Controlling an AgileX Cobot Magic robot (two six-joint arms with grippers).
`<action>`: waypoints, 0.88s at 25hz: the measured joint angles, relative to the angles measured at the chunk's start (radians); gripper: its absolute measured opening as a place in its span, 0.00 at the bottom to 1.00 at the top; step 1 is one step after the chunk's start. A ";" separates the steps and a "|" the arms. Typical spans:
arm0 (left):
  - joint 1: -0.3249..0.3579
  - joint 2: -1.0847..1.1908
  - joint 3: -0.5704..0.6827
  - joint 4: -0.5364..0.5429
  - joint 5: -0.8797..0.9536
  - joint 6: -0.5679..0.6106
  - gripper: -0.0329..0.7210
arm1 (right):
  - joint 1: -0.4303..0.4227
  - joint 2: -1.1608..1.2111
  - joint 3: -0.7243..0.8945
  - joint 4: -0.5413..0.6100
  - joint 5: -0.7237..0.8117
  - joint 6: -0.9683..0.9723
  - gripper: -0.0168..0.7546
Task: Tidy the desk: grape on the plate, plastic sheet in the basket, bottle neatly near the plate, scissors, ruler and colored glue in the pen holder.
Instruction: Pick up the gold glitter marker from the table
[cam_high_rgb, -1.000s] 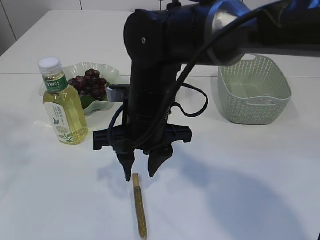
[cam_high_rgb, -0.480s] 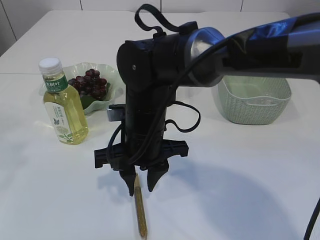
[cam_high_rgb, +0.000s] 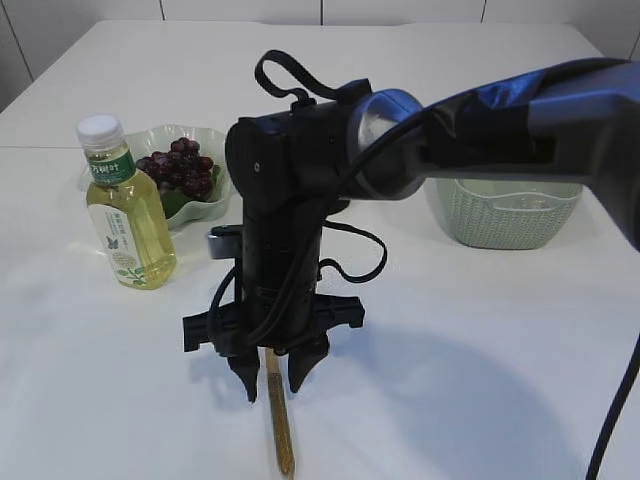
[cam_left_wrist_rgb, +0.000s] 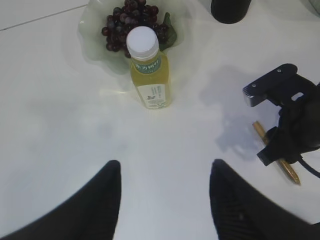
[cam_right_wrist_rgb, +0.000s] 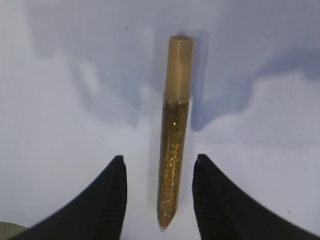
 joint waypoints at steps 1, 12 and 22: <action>0.000 0.000 0.000 0.000 0.000 0.000 0.59 | 0.000 0.000 0.000 -0.002 -0.005 0.000 0.48; 0.000 0.000 0.000 0.000 0.000 0.000 0.59 | 0.000 0.034 0.000 -0.020 -0.024 0.000 0.49; 0.000 0.000 0.000 0.000 0.000 0.000 0.59 | 0.000 0.050 0.000 -0.019 -0.024 0.000 0.49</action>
